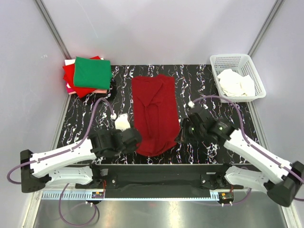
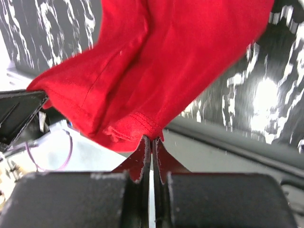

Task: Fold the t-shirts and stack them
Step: Fold the tshirt

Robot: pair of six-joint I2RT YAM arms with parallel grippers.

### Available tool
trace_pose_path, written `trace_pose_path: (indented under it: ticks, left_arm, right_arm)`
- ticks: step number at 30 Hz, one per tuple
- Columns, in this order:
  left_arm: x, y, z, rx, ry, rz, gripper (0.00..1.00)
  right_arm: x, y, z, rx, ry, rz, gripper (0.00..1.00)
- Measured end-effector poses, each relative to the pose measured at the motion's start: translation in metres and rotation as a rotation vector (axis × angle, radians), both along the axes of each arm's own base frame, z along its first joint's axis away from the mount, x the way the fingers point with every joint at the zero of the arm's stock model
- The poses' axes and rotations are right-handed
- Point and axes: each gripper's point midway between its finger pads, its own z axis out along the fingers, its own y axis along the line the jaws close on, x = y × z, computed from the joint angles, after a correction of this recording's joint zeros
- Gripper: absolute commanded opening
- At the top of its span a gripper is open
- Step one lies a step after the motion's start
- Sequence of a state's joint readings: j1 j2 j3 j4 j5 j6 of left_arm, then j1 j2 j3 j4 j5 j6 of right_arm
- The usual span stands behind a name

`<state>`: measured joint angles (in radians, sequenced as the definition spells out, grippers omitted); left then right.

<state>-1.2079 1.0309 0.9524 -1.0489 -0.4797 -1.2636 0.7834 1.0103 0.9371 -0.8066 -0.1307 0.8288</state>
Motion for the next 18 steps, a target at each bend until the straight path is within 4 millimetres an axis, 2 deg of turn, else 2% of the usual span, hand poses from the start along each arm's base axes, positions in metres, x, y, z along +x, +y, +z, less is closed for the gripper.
trace_pose_path:
  ticks: [4, 8, 10, 13, 18]
  left_arm:
    - [0.033, 0.016, 0.008, 0.024, -0.048, 0.035, 0.09]
    - [0.068, 0.032, 0.012, 0.051, -0.061, 0.067, 0.10]
    - [0.087, 0.032, 0.018, 0.056, -0.079, 0.062, 0.10]
    - [0.114, 0.027, 0.023, 0.055, -0.087, 0.031, 0.09]
    - [0.161, 0.018, 0.014, 0.066, -0.063, -0.019, 0.06]
  right_arm:
    - [0.039, 0.004, 0.008, -0.052, -0.049, -0.024, 0.00]
    - [0.089, -0.014, 0.008, -0.093, -0.074, -0.104, 0.00]
    - [0.109, -0.020, 0.007, -0.115, -0.080, -0.122, 0.00]
    - [0.129, -0.020, 0.006, -0.142, -0.089, -0.111, 0.00]
    - [0.156, -0.017, -0.006, -0.174, -0.082, -0.085, 0.00]
